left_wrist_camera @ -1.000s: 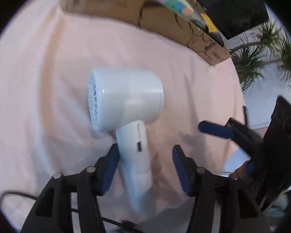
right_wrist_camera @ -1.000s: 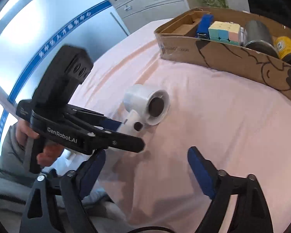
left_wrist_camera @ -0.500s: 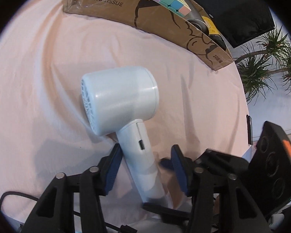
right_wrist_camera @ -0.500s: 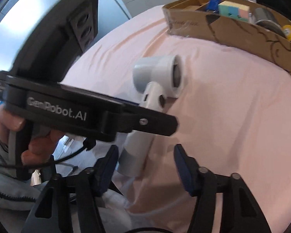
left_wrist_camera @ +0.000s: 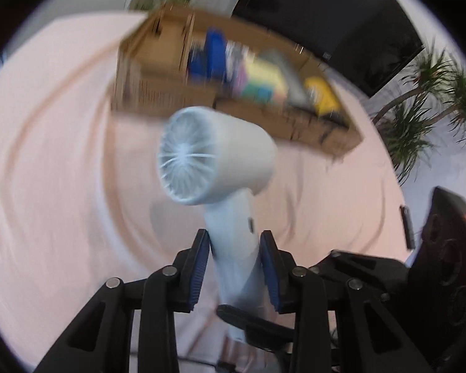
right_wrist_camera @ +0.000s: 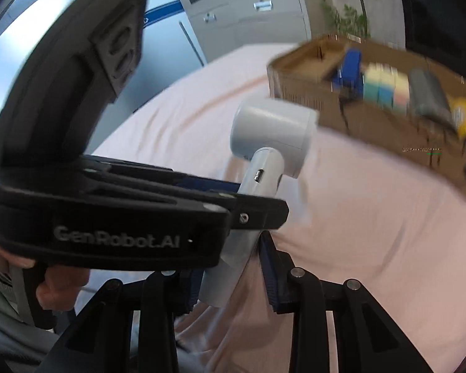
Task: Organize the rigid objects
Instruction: 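Lower the hair dryer upright into the box's cardboard compartment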
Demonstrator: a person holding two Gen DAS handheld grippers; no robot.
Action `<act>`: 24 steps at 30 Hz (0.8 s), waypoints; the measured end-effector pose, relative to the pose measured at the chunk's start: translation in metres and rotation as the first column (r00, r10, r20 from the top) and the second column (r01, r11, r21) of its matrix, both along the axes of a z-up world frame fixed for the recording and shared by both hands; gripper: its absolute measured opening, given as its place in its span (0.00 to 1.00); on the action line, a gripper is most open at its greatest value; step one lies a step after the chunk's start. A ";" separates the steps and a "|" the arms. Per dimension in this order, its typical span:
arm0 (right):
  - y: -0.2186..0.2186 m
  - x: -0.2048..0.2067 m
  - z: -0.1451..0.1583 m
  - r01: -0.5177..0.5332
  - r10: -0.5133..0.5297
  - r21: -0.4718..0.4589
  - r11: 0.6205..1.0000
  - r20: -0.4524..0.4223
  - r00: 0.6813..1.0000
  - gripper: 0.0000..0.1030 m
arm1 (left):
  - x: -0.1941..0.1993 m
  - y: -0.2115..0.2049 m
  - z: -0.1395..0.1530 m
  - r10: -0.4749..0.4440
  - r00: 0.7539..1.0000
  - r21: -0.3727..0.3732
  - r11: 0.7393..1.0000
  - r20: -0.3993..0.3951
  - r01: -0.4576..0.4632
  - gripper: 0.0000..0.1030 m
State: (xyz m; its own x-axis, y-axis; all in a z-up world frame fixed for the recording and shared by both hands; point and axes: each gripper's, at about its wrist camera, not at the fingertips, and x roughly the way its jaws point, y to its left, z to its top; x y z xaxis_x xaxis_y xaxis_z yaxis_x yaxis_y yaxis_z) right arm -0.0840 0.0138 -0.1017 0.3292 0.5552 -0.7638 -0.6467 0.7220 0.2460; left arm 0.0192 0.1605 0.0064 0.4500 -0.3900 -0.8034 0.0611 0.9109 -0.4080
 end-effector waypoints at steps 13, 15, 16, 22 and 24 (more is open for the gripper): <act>0.034 0.104 0.073 0.092 -0.095 0.028 0.995 0.144 0.985 0.27 | 0.105 0.043 0.069 -0.020 0.985 -0.042 0.999 0.169 0.028 0.30; 0.044 0.131 0.084 0.099 -0.102 0.030 0.995 0.139 0.985 0.27 | 0.129 0.053 0.074 -0.030 0.984 -0.055 0.998 0.174 0.040 0.30; 0.046 0.139 0.090 0.104 -0.107 0.029 0.994 0.138 0.985 0.27 | 0.143 0.059 0.075 -0.033 0.984 -0.067 0.997 0.174 0.046 0.30; 0.076 0.240 0.085 0.170 -0.170 0.015 0.985 0.007 0.985 0.27 | 0.226 0.092 0.044 -0.054 0.995 -0.137 0.988 0.078 0.064 0.30; 0.081 0.261 0.076 0.203 -0.203 -0.008 0.979 -0.050 0.978 0.28 | 0.247 0.095 0.020 -0.071 0.997 -0.168 0.983 0.025 0.074 0.30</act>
State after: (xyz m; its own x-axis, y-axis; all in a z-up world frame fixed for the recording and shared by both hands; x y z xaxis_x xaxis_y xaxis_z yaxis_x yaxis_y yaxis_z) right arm 0.1770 0.0943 -0.0258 0.3961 0.4782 -0.7839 -0.4735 0.8378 0.2718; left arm 0.2661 0.2553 0.0267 0.4299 -0.5515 -0.7149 0.1338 0.8220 -0.5536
